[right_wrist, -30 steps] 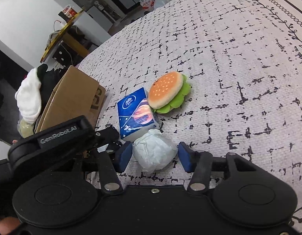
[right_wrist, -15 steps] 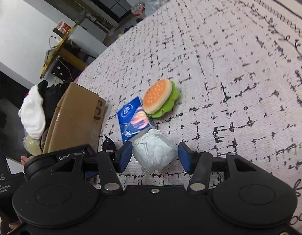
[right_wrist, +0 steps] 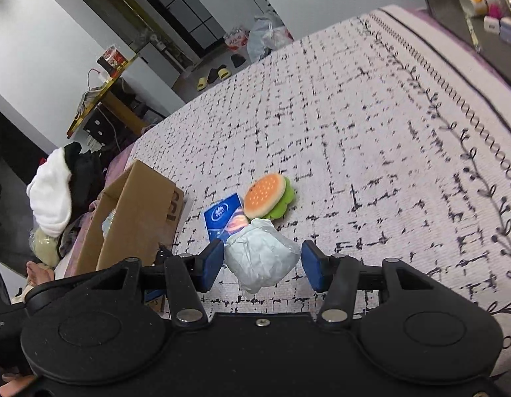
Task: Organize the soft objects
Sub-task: 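Carry both items over the box and open both tools to drop them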
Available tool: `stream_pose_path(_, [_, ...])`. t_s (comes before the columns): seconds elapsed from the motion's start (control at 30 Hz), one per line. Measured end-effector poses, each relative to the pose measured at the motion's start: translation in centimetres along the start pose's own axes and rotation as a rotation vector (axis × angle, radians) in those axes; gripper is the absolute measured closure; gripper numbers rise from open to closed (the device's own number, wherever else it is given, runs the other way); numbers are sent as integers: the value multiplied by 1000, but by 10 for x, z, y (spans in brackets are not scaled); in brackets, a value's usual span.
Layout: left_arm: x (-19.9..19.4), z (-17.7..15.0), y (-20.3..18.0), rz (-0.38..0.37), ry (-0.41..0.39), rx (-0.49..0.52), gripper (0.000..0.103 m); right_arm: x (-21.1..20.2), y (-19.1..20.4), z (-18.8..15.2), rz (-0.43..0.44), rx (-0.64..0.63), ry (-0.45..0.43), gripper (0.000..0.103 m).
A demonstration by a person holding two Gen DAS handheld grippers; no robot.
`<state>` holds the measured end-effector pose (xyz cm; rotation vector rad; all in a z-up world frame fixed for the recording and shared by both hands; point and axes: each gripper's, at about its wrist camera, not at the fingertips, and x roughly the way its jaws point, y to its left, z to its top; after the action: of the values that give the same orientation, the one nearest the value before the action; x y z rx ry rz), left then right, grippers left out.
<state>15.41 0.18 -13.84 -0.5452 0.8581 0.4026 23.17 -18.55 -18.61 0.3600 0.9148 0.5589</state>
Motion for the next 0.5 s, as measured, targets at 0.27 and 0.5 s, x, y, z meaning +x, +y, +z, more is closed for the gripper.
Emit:
stream_pose_path(0.27, [-26,10,-3,-58,-16,54,76,-17,21,10,-12,-28,-55,52])
stream_pose_path(0.5, [-45,24,-5,-104,-50,112,76,-28,38,17,-22,-51,-95,52])
